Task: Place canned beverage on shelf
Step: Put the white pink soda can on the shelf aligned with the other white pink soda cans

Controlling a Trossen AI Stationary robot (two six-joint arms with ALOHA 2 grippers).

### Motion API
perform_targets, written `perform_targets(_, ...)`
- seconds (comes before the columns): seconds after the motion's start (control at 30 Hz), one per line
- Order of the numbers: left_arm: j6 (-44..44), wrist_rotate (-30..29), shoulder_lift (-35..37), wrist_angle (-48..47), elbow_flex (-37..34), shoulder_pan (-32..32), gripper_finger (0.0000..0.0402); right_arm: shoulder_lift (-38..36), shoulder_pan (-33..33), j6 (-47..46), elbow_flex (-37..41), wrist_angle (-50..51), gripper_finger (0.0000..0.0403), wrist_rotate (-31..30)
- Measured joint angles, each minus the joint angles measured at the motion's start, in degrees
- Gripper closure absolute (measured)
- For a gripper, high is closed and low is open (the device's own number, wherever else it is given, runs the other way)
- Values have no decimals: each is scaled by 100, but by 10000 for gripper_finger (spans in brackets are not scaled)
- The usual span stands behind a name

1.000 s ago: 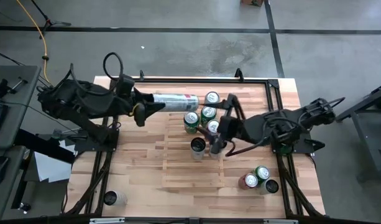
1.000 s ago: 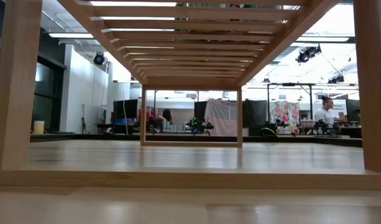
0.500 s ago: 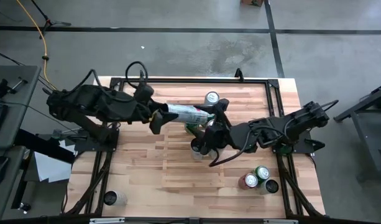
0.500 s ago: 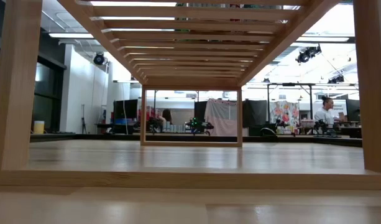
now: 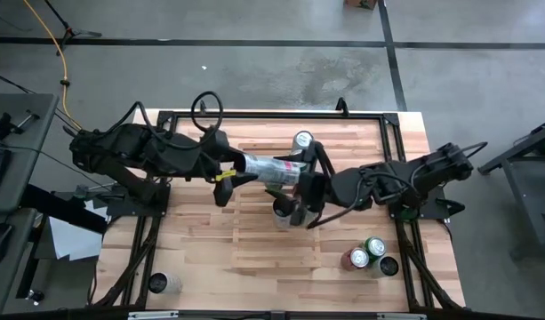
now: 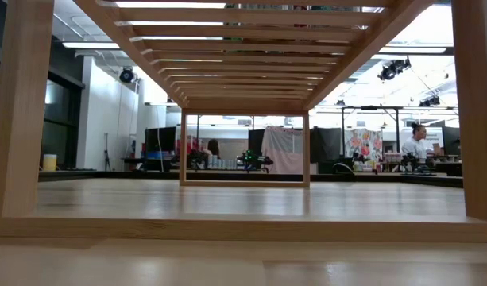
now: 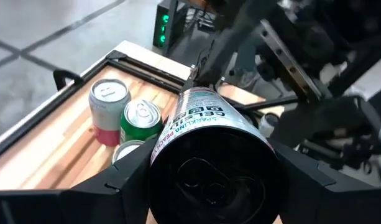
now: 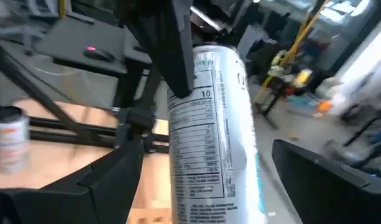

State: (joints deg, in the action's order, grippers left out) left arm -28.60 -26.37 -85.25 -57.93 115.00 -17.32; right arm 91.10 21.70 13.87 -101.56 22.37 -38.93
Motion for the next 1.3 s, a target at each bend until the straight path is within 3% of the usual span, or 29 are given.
perform_targets(0.2,688,40,-20,-38,-2,-9,163,-19,-261,-915,0,712,61,580)
perform_targets(0.57,1960,-47,-42,-107,-2,-236,163,-14,-604,-1171,0,853,61,1387)
perform_targets(0.83,2177,-165,-46,-103,-2,-236,163,-14,-787,-1396,0,748,64,1739)
perform_targets(0.97,2179,-171,-46,-123,-2,-236,163,-14,-785,-1392,0,643,93,1779)
perform_targets(1.17,2171,-185,-46,-127,-2,-236,163,-14,-785,-1375,0,646,173,1790)
perform_targets(1.23,2139,-183,-46,-127,-2,-236,160,-14,-785,-1379,0,647,173,1796)
perform_targets(1.3,2122,-153,-46,-117,-2,-234,129,-14,-784,-1406,0,641,173,1792)
